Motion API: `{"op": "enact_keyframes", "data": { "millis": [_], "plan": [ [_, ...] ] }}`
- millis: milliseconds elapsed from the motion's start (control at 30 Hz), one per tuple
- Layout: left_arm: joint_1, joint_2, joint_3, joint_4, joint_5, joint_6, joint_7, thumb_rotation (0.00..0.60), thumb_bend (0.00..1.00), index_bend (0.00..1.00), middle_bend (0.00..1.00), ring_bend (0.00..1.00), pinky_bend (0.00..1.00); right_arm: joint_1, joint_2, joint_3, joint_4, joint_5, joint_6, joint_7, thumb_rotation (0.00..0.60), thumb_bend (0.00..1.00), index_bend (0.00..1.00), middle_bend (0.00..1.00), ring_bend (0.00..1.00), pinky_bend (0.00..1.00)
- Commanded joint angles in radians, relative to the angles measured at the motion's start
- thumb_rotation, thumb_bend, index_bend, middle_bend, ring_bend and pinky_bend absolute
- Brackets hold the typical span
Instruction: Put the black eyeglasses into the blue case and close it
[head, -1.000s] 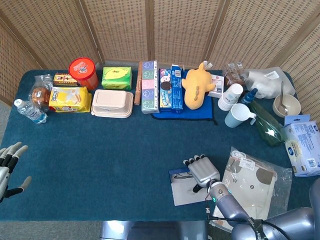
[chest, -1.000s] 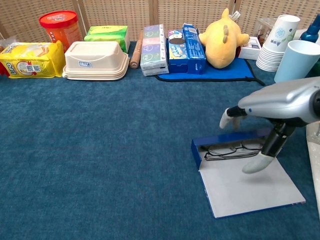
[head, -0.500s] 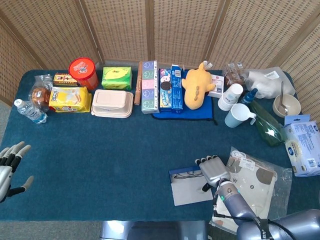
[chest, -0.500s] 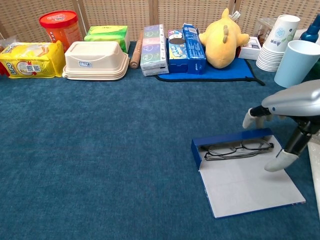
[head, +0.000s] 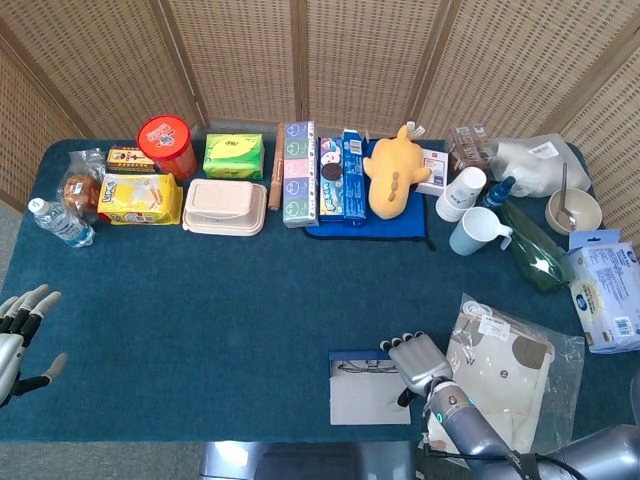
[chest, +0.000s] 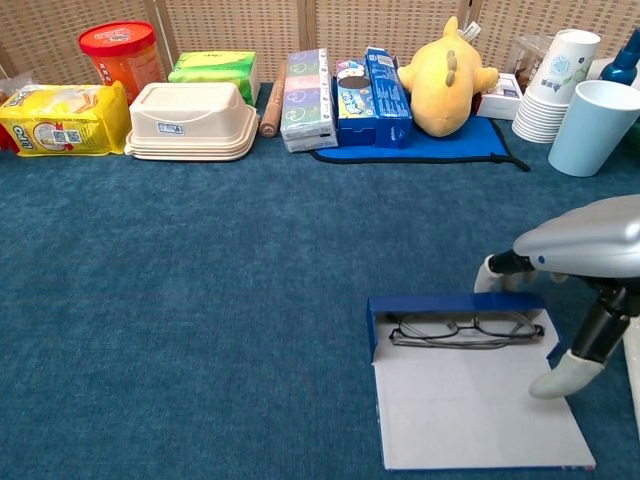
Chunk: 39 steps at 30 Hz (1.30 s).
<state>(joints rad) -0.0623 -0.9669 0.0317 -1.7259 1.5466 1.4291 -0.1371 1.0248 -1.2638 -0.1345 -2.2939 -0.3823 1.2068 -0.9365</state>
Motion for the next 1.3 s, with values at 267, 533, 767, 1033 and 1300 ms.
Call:
{"op": "enact_keyframes", "data": {
  "millis": [267,533,767,1033,1300],
  "plan": [
    [0.010,0.004,0.006,0.006,-0.002,0.009,-0.011,0.600,0.32,0.00,0.00,0.00,0.00,-0.003,-0.017,-0.022,-0.041,-0.036,0.013,-0.011,0.329,0.04,0.15,0.23,0.19,0.26],
    [0.020,0.008,0.011,0.005,-0.007,0.017,-0.012,0.600,0.32,0.00,0.00,0.00,0.00,-0.011,-0.030,-0.038,-0.049,-0.077,0.019,-0.010,0.330,0.04,0.15,0.23,0.19,0.26],
    [0.034,0.010,0.015,0.000,-0.012,0.031,-0.007,0.600,0.32,0.00,0.00,0.00,0.00,-0.013,-0.034,-0.052,-0.056,-0.095,0.012,-0.013,0.328,0.04,0.15,0.23,0.19,0.26],
    [0.052,0.019,0.021,-0.009,-0.019,0.045,0.003,0.600,0.32,0.00,0.00,0.00,0.00,-0.024,-0.041,-0.074,-0.062,-0.134,0.007,-0.012,0.325,0.04,0.15,0.23,0.19,0.26],
    [0.063,0.020,0.026,-0.017,-0.017,0.053,0.007,0.600,0.32,0.00,0.00,0.00,0.00,-0.039,-0.038,-0.087,-0.062,-0.181,0.006,-0.001,0.325,0.04,0.14,0.22,0.19,0.26]
  ]
}}
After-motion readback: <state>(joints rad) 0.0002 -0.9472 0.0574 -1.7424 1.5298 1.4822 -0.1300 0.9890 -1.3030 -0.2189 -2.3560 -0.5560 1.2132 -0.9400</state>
